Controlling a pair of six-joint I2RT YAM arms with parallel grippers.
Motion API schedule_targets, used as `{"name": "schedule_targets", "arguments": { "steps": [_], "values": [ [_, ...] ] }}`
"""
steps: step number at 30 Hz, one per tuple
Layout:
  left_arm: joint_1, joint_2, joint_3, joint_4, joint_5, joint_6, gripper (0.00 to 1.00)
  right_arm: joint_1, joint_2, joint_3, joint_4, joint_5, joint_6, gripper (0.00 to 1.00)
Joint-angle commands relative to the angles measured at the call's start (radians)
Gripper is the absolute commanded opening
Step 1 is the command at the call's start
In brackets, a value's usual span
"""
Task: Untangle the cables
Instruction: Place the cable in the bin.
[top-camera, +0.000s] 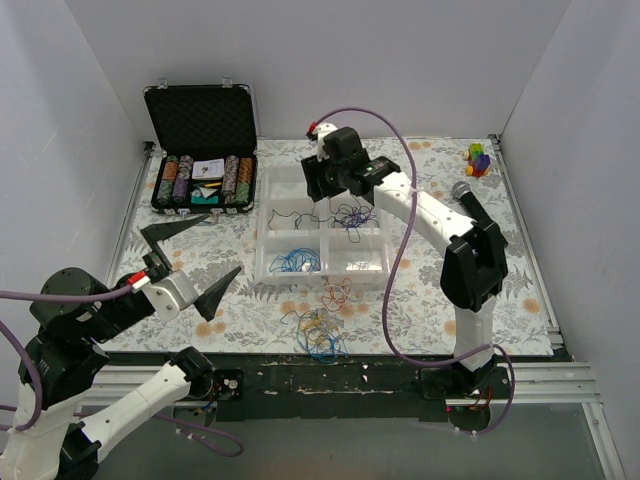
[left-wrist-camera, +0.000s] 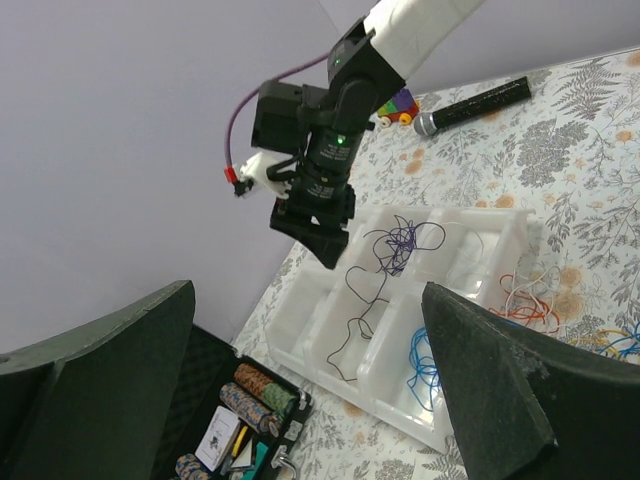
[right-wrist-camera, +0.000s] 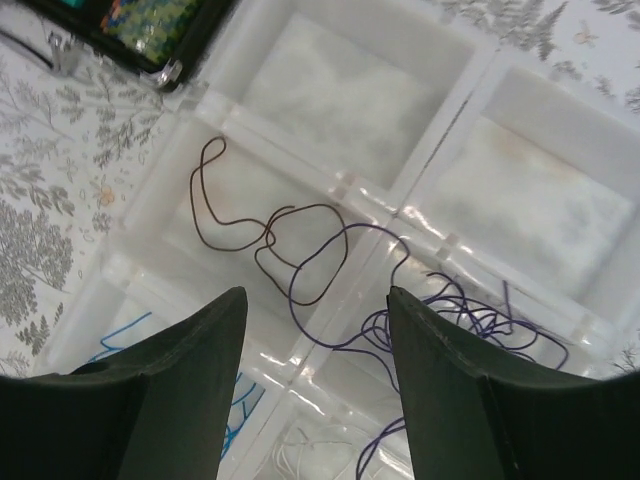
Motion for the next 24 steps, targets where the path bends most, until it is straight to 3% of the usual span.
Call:
{"name": "schedule_targets", "arguments": {
  "steps": [1,5,11,18,24],
  "values": [
    [0.001,0.014,0.003,-0.001,-0.030,-0.022,0.98,0.042,0.067,0.050,-0.086,0.020,-0.058,0.68],
    [0.003,0.019,0.003,0.010,-0.027,-0.031,0.98,0.076,0.101,0.066,-0.106,0.110,-0.086,0.68],
    [0.001,0.021,0.005,0.012,-0.027,-0.031,0.98,0.113,0.152,0.104,-0.114,0.250,-0.106,0.61],
    [0.001,0.019,0.008,0.004,-0.031,-0.029,0.98,0.149,0.157,0.060,-0.097,0.311,-0.141,0.49],
    [0.001,0.015,0.000,0.007,-0.030,-0.031,0.98,0.160,0.144,0.030,-0.091,0.324,-0.181,0.46]
  ]
}}
